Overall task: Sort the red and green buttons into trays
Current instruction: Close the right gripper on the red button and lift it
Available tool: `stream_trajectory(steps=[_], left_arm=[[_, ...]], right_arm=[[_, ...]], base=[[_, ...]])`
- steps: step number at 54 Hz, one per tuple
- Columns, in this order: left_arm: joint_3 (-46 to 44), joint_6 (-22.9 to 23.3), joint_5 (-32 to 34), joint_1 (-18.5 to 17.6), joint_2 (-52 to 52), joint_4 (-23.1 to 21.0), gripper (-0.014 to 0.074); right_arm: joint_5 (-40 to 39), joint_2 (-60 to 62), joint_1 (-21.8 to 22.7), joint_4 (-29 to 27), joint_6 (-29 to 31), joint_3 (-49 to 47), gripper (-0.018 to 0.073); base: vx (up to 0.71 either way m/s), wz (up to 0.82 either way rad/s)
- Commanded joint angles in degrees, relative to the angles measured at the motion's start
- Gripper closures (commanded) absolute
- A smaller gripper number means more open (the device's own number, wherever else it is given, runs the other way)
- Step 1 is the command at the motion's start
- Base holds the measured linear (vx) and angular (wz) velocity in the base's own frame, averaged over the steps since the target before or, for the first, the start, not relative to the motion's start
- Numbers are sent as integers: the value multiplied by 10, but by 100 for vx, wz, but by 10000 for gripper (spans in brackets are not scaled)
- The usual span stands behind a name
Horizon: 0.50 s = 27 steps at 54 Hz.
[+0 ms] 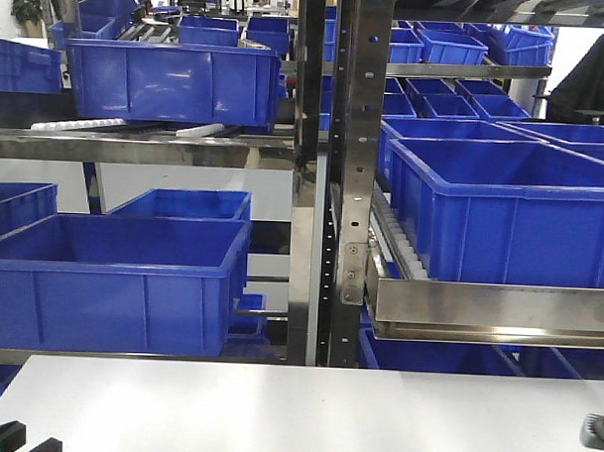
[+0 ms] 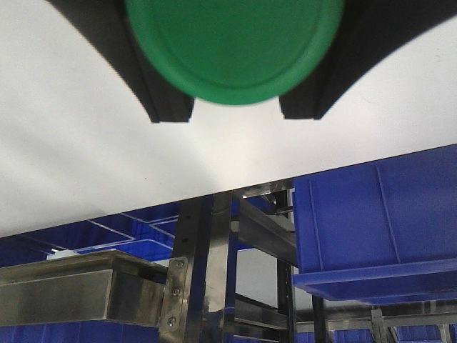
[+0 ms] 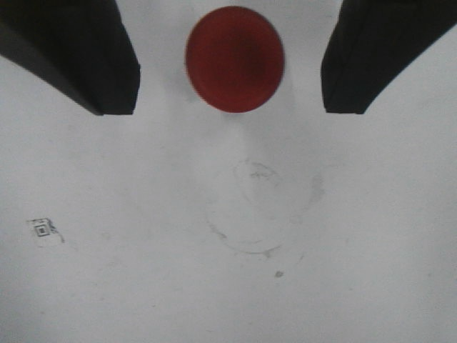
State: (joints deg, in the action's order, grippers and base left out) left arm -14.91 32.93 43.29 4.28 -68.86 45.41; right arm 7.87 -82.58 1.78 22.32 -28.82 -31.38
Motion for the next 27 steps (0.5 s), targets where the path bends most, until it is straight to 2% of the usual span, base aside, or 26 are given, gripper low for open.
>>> stream_trajectory(steps=[1, 8, 16, 27], left_arm=[[-11, 5, 45, 1, 13, -19, 602], [-11, 5, 45, 1, 13, -19, 602], [-11, 5, 45, 1, 13, -19, 602], [-11, 5, 45, 1, 13, -19, 602]], right_arm=[[-31, -2, -5, 12, 8, -16, -15], [-37, -35, 1, 16, 8, -16, -15], [-92, -80, 6, 15, 8, -16, -13], [-116, -141, 6, 15, 7, -16, 37]], base=[[0, 0], [0, 0], [0, 0], [0, 0]])
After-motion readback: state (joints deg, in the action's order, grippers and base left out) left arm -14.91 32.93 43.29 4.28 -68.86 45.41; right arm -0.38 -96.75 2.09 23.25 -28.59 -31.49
